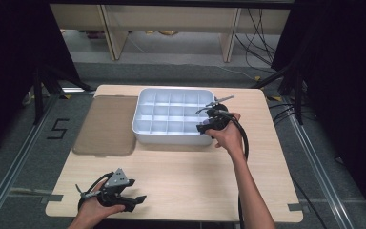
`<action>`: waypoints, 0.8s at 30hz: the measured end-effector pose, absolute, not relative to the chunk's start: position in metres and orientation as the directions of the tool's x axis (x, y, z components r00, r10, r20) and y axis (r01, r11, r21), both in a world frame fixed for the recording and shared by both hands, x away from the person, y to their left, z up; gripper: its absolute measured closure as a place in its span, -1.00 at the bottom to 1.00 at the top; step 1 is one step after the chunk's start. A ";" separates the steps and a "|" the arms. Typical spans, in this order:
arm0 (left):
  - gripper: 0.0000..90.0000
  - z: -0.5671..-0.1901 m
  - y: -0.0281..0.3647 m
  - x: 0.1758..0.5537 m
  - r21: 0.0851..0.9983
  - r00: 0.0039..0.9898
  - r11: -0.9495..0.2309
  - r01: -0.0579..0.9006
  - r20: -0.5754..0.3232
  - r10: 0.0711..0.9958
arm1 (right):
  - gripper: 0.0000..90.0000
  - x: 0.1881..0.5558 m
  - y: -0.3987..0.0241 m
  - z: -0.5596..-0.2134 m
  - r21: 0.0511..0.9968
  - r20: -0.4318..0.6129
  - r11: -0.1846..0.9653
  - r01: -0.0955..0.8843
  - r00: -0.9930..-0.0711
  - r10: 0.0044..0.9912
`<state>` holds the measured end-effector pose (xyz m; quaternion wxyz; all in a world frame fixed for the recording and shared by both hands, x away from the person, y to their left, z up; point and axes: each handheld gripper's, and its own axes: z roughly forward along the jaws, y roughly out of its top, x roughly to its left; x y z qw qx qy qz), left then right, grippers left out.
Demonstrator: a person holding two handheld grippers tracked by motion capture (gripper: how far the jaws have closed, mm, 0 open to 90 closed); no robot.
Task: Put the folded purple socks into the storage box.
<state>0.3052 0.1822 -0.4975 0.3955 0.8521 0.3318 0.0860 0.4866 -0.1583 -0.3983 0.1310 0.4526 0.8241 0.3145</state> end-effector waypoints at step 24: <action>-0.48 -0.499 0.183 0.307 0.737 0.757 -0.448 0.506 -0.131 0.640 | -0.23 0.454 -0.147 -0.394 0.680 0.082 0.395 0.617 -0.600 0.796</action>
